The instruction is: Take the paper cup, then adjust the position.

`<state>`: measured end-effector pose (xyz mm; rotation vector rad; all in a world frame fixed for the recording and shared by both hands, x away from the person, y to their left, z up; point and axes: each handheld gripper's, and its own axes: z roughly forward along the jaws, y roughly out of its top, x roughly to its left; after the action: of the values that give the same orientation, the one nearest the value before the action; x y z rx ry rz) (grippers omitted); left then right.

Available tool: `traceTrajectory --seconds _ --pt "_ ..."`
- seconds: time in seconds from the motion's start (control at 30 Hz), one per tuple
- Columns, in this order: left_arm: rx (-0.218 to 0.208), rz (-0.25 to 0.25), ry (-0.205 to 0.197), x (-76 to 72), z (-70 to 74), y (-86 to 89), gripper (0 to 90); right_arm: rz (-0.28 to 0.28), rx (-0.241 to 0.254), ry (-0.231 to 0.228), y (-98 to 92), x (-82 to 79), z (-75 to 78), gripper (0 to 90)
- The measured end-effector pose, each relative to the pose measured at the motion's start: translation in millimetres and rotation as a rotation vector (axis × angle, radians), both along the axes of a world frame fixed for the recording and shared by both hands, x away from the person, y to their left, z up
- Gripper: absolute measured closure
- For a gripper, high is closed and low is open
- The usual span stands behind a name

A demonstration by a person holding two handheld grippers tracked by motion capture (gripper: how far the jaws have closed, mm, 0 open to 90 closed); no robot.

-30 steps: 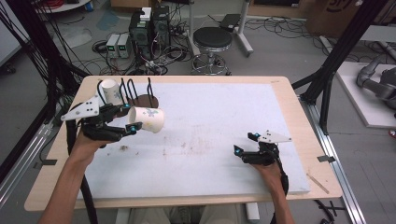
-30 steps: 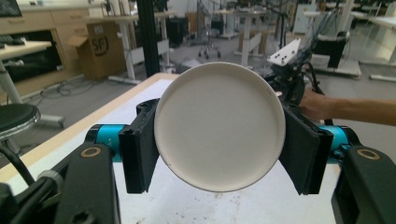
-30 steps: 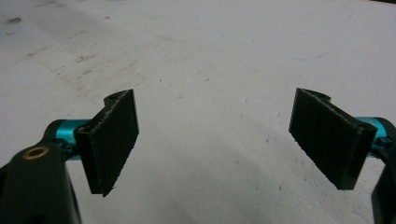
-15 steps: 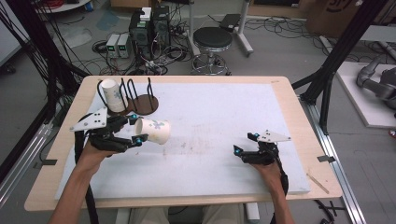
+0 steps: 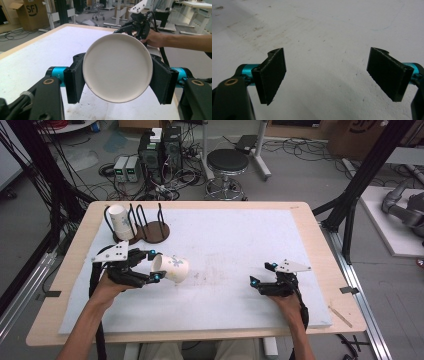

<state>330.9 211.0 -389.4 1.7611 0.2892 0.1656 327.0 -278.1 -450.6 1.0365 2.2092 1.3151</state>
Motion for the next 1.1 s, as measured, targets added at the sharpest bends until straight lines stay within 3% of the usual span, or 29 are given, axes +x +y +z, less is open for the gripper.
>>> traceTrajectory --seconds 0.3,0.83,1.1 --pt "-0.018 0.008 0.0 3.3 -0.7 1.7 36.0 0.002 -0.005 -0.025 0.2 -2.0 0.0 16.1" --pt "-0.006 0.011 0.001 3.1 -0.9 1.3 36.0 0.002 0.01 -0.007 -1.3 -0.7 0.4 16.1" --pt "-0.022 0.006 0.002 3.2 -0.3 2.7 36.0 0.068 0.054 -0.03 -1.5 -2.5 13.9 16.2"
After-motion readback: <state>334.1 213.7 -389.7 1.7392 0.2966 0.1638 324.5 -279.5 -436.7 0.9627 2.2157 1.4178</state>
